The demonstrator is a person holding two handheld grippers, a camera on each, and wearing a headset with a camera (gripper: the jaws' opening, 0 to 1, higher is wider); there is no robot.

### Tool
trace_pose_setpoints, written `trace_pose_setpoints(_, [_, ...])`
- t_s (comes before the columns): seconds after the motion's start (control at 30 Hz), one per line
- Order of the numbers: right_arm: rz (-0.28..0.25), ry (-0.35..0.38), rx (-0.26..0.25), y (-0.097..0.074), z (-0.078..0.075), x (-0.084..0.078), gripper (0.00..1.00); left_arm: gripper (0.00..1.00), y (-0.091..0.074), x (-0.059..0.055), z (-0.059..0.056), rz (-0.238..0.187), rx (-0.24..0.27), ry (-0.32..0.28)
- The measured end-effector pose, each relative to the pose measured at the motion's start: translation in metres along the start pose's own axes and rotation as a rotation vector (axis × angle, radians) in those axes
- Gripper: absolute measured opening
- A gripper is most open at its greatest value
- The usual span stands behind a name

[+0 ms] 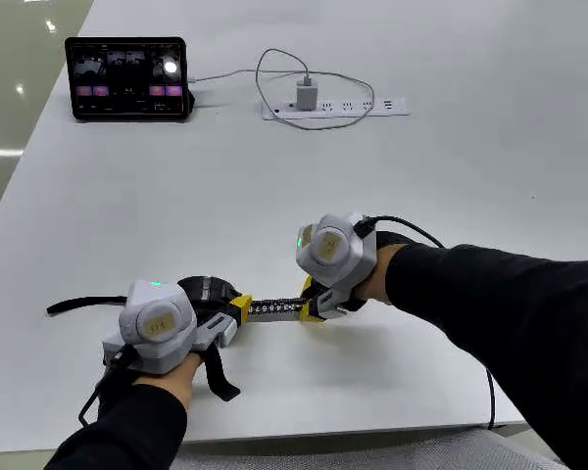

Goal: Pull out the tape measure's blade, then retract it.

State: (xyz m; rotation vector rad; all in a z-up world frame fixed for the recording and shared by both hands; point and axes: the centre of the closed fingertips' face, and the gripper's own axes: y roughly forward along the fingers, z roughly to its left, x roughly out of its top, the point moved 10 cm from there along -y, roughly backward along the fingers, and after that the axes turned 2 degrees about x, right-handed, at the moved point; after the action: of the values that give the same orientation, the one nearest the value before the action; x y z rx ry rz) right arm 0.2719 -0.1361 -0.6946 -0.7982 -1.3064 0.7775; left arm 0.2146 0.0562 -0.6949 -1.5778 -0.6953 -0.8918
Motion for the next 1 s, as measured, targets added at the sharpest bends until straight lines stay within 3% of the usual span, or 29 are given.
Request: trace_pose_setpoints(1.0, [-0.027, 0.025, 0.002, 0.0069, 0.0000, 0.0075, 0.11, 0.62, -0.0003, 0.0001, 0.0021, -0.005, -0.017, -0.013])
